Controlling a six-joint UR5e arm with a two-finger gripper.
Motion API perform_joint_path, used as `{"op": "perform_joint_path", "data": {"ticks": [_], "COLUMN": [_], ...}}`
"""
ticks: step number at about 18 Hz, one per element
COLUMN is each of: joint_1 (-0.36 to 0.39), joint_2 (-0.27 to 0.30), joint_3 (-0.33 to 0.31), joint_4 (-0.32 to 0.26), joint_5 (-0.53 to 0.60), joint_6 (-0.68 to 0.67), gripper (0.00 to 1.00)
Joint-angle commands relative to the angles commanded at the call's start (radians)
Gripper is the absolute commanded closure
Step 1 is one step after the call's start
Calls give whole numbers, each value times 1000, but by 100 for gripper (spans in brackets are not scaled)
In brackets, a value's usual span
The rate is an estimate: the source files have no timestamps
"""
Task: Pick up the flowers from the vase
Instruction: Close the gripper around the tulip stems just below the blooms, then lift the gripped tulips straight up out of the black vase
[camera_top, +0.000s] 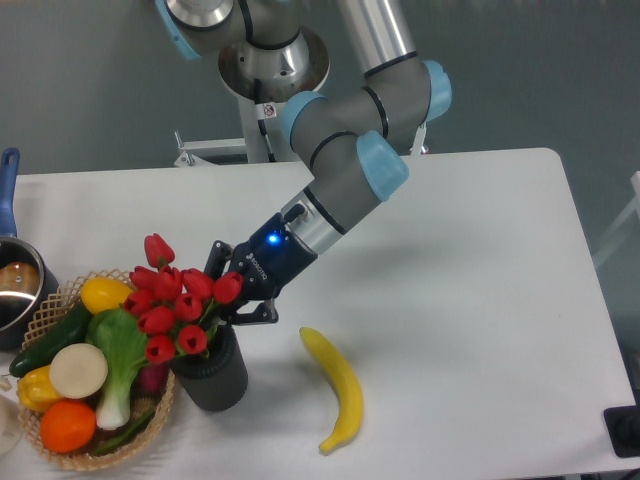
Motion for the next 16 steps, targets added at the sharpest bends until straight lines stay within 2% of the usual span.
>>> {"op": "perform_joint_path", "data": {"ticks": [7,13,16], "joint_1": [28,34,43], "joint_2": [72,81,97], "joint_3": [24,167,186], "joint_4": [-2,-2,-3], "joint_5": [-44,-51,-80], "joint_6": [-146,-376,-421], "gripper": [100,100,100]}}
